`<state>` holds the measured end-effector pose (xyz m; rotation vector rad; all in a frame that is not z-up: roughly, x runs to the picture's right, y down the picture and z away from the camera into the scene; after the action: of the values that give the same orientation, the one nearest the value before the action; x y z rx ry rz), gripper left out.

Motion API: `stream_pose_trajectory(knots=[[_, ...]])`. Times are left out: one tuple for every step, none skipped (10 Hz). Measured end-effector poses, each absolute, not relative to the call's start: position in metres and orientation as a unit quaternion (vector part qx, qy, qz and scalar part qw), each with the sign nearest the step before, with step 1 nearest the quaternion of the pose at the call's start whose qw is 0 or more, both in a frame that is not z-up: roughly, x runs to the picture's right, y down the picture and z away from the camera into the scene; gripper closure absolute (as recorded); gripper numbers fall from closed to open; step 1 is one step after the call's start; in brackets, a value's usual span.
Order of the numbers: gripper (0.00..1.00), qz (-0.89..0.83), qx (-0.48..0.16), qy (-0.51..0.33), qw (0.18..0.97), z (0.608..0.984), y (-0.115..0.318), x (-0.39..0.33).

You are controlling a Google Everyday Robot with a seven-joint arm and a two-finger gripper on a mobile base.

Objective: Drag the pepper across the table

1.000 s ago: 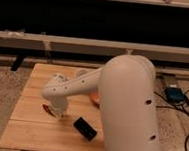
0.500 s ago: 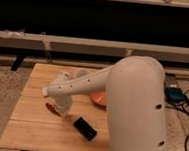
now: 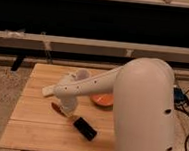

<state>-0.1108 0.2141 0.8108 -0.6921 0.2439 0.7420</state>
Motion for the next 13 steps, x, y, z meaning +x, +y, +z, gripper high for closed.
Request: stream_pose_trajectory(knots=[[1.0, 0.357, -0.332, 0.119, 0.865, 0.81, 0.217, -0.101], [1.0, 0.36, -0.334, 0.12, 0.863, 0.807, 0.22, -0.088], [1.0, 0.363, -0.335, 0.12, 0.861, 0.806, 0.222, -0.079], [1.0, 0.37, -0.336, 0.122, 0.858, 0.803, 0.224, -0.065], [1.0, 0.378, -0.336, 0.123, 0.854, 0.802, 0.226, -0.053], [1.0, 0.388, -0.335, 0.126, 0.849, 0.8, 0.227, -0.041], [0.99, 0.4, -0.334, 0.13, 0.844, 0.798, 0.229, -0.026], [0.95, 0.412, -0.333, 0.134, 0.837, 0.797, 0.23, -0.012], [0.85, 0.425, -0.333, 0.141, 0.83, 0.796, 0.231, 0.003], [0.78, 0.434, -0.333, 0.146, 0.824, 0.795, 0.232, 0.014], [0.68, 0.437, -0.333, 0.149, 0.822, 0.791, 0.232, 0.023], [0.55, 0.43, -0.331, 0.147, 0.827, 0.78, 0.229, 0.026], [0.49, 0.426, -0.329, 0.143, 0.83, 0.772, 0.226, 0.024]])
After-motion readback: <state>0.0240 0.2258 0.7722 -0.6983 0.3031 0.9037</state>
